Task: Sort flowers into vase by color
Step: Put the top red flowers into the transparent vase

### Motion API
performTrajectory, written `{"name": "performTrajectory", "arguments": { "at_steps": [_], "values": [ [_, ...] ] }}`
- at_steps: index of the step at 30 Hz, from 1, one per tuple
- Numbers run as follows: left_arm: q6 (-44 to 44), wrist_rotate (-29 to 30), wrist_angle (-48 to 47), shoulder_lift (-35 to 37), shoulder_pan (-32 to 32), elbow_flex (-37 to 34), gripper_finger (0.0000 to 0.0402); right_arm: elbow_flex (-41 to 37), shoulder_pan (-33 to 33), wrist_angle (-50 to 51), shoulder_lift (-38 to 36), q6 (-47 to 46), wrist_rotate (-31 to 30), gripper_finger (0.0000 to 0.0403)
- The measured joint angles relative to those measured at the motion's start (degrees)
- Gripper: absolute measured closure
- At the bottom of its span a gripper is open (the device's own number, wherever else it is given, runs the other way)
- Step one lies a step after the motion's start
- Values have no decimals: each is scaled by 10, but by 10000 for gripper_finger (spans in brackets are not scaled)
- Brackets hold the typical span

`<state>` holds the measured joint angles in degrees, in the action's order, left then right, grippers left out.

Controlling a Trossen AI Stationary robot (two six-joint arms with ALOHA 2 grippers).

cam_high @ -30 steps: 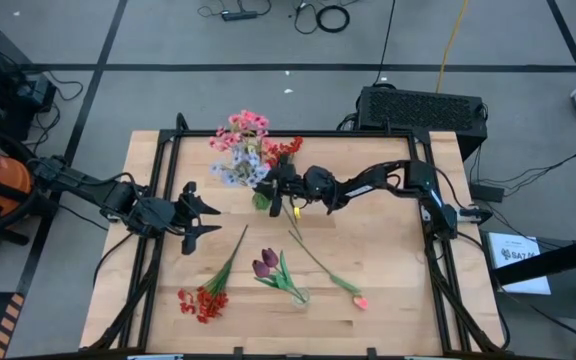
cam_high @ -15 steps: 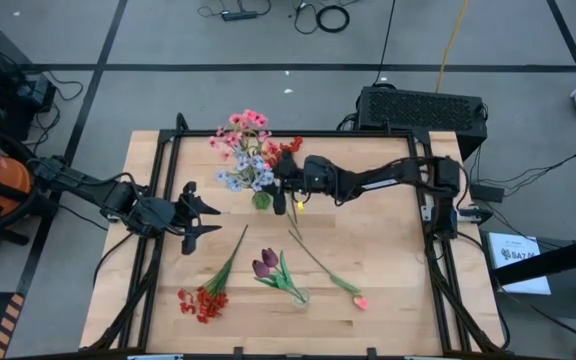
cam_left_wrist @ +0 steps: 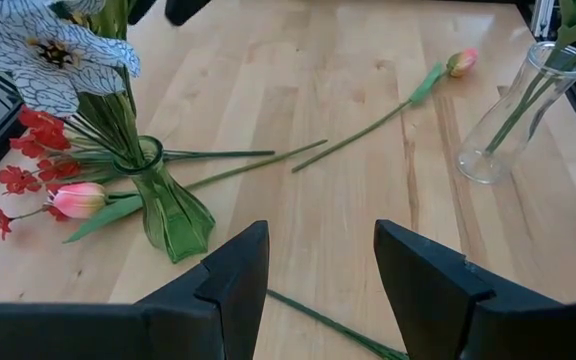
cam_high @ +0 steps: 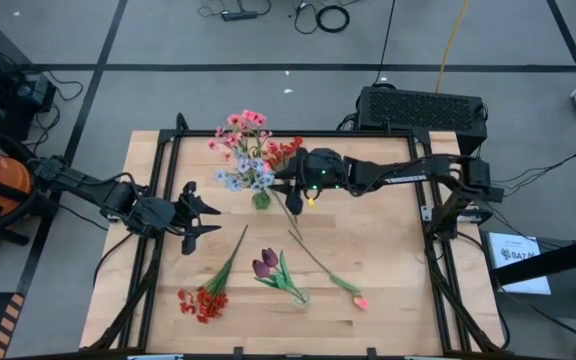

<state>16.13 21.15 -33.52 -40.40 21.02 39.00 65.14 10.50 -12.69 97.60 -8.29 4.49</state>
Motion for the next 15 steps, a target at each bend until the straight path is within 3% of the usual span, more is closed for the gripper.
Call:
{"name": "performTrajectory", "arguments": {
  "at_steps": [7, 15],
  "values": [
    [0, -14, 0, 0, 0, 0, 212, 0, 2, 110, -40, -73, -3, 255],
    [0, -15, 1, 0, 0, 0, 212, 0, 3, 236, -52, -224, -3, 255]
  ]
}}
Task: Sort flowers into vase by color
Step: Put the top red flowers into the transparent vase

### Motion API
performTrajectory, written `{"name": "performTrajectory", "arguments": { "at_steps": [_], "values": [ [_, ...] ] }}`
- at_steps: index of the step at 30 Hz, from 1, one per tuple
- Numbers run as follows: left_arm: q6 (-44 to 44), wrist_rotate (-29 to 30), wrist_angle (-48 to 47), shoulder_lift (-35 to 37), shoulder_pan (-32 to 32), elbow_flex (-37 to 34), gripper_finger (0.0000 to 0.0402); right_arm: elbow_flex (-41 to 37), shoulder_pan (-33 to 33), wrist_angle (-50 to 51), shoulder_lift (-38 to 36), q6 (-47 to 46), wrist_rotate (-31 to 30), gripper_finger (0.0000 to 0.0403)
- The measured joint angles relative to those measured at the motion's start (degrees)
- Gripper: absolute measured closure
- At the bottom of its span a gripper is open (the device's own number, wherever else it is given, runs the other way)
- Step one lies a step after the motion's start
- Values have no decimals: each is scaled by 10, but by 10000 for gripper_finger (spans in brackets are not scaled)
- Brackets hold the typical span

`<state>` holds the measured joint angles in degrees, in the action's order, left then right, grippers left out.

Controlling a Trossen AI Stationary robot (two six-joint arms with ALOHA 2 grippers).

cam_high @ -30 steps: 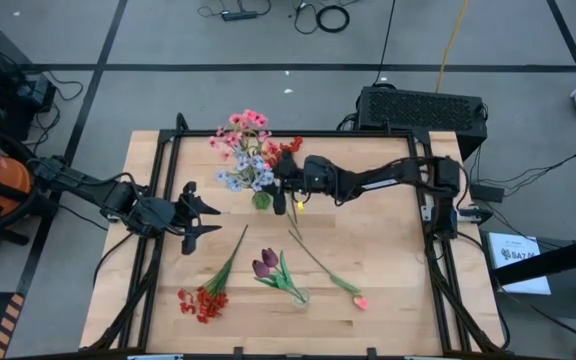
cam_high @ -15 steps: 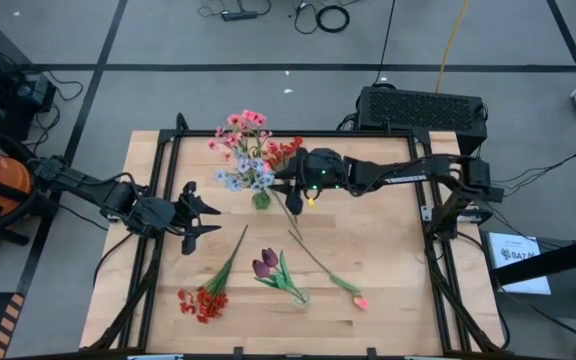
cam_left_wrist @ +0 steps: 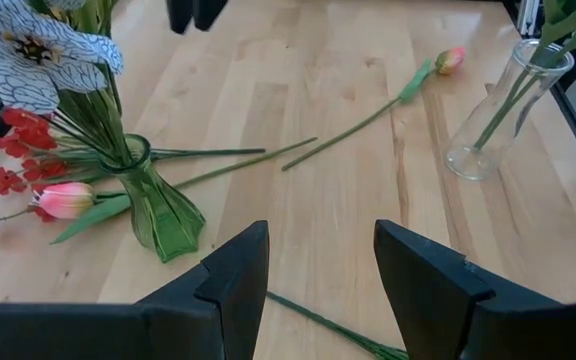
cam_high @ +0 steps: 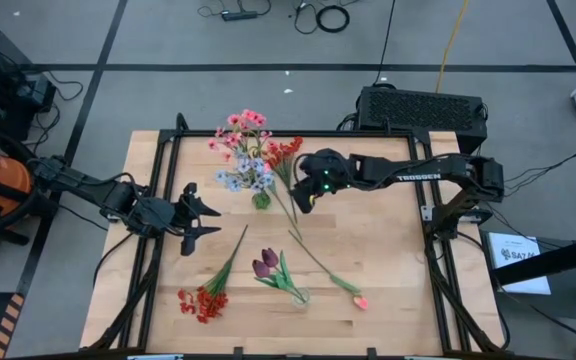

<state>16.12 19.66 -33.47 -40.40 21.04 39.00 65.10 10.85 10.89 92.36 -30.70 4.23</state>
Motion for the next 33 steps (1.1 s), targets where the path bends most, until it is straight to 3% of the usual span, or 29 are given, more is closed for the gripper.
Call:
{"name": "performTrajectory", "arguments": {
  "at_steps": [21, 26, 33],
  "values": [
    [1, 0, 0, 0, 0, 0, 212, 0, -12, 237, 1, -223, -20, 255],
    [1, 0, 0, 0, 0, 0, 212, 0, -25, 229, 1, -256, -104, 255],
    [3, 0, 0, 0, 0, 0, 212, 0, -19, 152, 1, -211, -144, 255]
  ]
}}
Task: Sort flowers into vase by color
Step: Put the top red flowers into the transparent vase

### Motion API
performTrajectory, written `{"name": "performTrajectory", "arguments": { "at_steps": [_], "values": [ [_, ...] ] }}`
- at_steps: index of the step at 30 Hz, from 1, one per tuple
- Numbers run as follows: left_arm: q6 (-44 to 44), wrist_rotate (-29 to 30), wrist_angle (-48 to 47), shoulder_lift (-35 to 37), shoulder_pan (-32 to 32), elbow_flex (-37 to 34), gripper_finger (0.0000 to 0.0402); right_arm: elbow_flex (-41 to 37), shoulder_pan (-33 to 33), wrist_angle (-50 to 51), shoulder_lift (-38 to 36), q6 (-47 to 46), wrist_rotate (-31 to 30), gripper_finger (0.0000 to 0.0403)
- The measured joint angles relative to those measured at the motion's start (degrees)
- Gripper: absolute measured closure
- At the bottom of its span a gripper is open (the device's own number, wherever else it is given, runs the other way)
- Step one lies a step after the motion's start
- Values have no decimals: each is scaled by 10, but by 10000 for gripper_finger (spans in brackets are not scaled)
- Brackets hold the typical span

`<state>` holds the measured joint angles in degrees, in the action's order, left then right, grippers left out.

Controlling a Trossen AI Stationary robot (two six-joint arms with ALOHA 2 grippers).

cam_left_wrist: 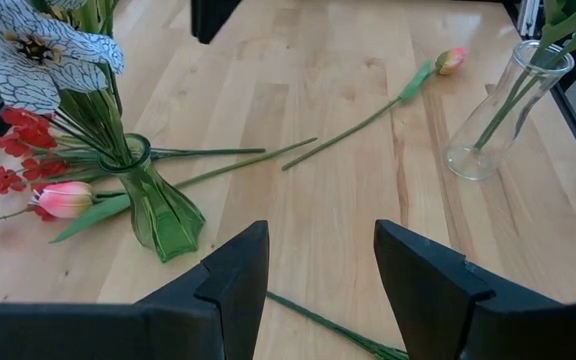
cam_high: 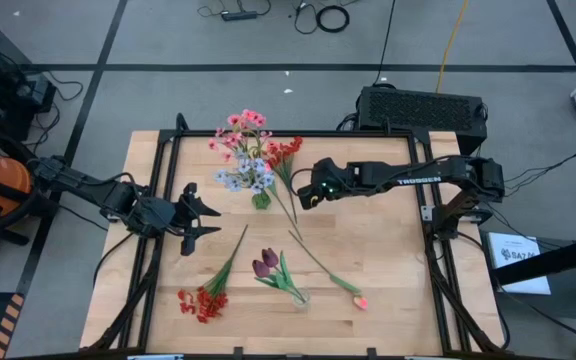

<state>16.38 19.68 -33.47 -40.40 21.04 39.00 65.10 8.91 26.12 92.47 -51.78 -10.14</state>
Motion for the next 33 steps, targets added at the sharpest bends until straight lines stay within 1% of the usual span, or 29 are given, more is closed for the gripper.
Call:
{"name": "performTrajectory", "arguments": {
  "at_steps": [5, 11, 16, 20, 24, 30, 33],
  "values": [
    [-1, 0, 0, 0, 0, 0, 212, 0, 17, 1, 4, 0, -4, 268],
    [-1, 0, 0, 0, 0, 0, 212, 0, 19, 8, 4, 0, 0, 285],
    [-1, -1, 0, 0, 0, 0, 212, 0, 17, 4, 4, -12, -2, 287],
    [-2, -1, 0, 0, 0, 0, 212, 0, 17, -25, 5, -1, -8, 286],
    [-2, -1, 0, 0, 0, 0, 212, 0, 17, -68, 28, 3, -4, 275],
    [-1, -1, -1, 0, 0, 0, 212, 0, 17, -132, 92, 21, -3, 244],
    [-1, -1, -1, -1, 0, 0, 212, 0, 23, -163, 118, 46, -6, 233]
  ]
}}
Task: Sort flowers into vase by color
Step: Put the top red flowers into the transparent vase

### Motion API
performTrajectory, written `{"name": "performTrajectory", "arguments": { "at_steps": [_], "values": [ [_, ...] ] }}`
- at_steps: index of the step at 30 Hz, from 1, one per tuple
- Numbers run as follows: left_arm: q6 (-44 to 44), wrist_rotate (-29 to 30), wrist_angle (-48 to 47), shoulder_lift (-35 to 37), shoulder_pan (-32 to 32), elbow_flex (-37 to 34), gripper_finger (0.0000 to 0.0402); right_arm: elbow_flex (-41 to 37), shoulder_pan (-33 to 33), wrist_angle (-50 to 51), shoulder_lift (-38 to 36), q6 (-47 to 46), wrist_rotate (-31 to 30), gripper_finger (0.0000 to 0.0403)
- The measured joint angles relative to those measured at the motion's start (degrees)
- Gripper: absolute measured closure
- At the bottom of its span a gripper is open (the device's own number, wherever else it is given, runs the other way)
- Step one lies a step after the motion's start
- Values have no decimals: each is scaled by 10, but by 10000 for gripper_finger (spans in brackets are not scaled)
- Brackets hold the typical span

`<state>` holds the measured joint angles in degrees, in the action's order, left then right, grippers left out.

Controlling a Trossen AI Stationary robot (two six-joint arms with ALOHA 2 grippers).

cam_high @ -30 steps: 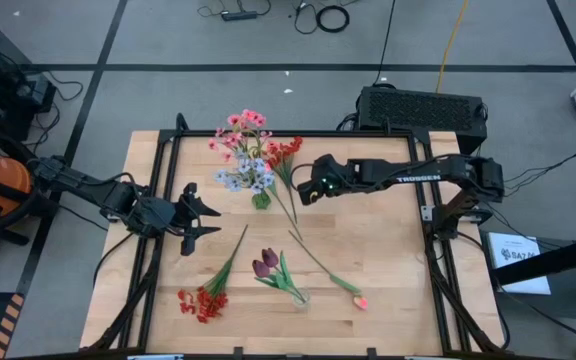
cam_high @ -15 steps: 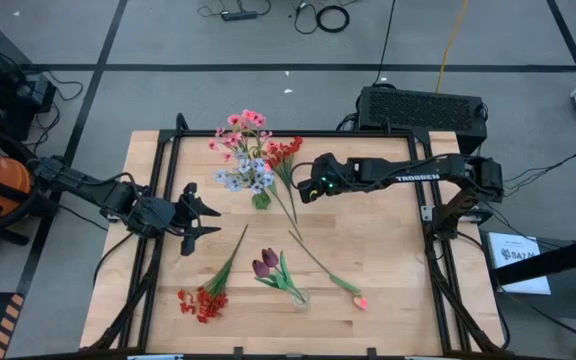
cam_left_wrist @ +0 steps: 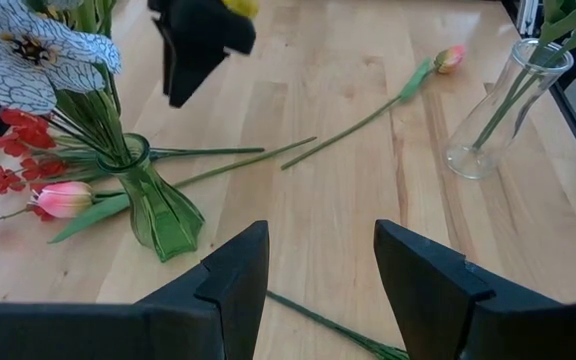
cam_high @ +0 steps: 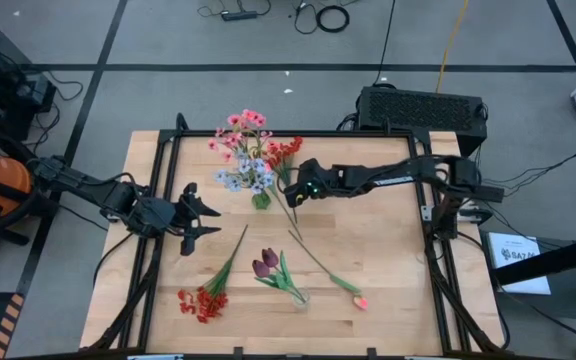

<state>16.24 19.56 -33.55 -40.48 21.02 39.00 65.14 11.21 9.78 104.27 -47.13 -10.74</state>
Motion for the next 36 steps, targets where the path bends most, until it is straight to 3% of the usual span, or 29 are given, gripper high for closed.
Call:
{"name": "performTrajectory", "arguments": {
  "at_steps": [6, 13, 17, 21, 24, 29, 36],
  "values": [
    [0, 0, 0, -5, 0, 0, 212, 13, 18, -29, 52, 59, -3, 230],
    [0, 1, 0, -8, 0, 0, 212, 93, 36, -21, 124, 141, 1, 231],
    [2, 3, 0, -8, 0, 0, 212, 152, 44, 51, 166, 153, -26, 232],
    [19, 5, 1, -8, 0, 0, 212, 190, 54, 118, 199, 150, -14, 237],
    [19, 7, 0, -8, 0, 0, 212, 192, 57, 148, 207, 141, -2, 272],
    [21, 11, 1, -8, 0, 0, 212, 194, 51, 202, 206, 131, -6, 382],
    [29, 11, 0, -8, 0, 0, 212, 187, 33, 287, 171, 78, -19, 396]
  ]
}}
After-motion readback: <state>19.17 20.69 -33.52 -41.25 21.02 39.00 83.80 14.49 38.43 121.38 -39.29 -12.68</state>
